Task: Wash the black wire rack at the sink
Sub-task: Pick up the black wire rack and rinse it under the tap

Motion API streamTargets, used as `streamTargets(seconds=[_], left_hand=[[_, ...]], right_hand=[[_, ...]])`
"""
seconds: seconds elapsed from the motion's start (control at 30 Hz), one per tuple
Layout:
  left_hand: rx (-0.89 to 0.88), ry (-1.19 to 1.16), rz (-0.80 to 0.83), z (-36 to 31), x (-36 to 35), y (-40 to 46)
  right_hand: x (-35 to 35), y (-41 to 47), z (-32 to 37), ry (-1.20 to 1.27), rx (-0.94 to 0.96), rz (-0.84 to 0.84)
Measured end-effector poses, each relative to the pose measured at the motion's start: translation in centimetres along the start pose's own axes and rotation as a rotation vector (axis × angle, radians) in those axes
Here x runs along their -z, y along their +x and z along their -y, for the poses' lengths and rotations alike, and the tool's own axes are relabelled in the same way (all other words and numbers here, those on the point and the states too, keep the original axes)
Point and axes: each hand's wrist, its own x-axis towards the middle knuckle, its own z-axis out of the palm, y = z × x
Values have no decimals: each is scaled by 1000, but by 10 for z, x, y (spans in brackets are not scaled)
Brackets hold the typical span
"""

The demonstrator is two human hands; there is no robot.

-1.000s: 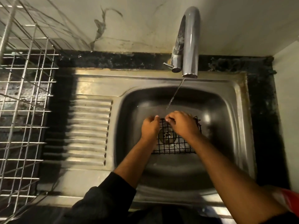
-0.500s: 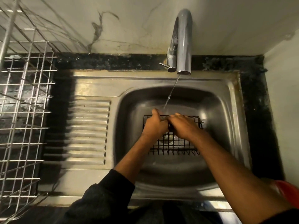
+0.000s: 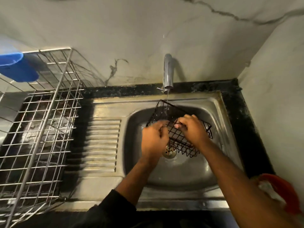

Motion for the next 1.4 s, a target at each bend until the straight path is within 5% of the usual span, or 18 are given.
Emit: streamTargets(seconds=[0.07,0.13,0.27,0.4,0.57,0.67,0.87,1.03,1.2,1.3,1.4], left_hand=[[120,-131,-92,9,8,9],[47,-132,-125,-18,20,10],[92,247,-92,1,28,42],[200,55,135,5,23,58],[438,-557,272,4,30,65],[478,-707,265,-2,31,56],[505,-697,91,-10,18,49],[504,-637,103,-16,25,45],[501,-699,213,-27,45,43],[516,-737,211,-34,51,41],[568,-800,167,-31,48,37]], right_hand=[[2,6,1,53,-19,-12],[25,-15,-3,93,-23,-104],[17,-11,-3,54,15,-71],[24,-3,-8,-4,77,-76],[34,11,-18,60,137,-64],[29,17,-18,130,84,-104],[7,16,19,410,-112,-267],[12,13,62,741,-59,-103],[15,31,59,427,223,-20],[22,45,48,540,25,19],[24,57,50,563,-89,-143]])
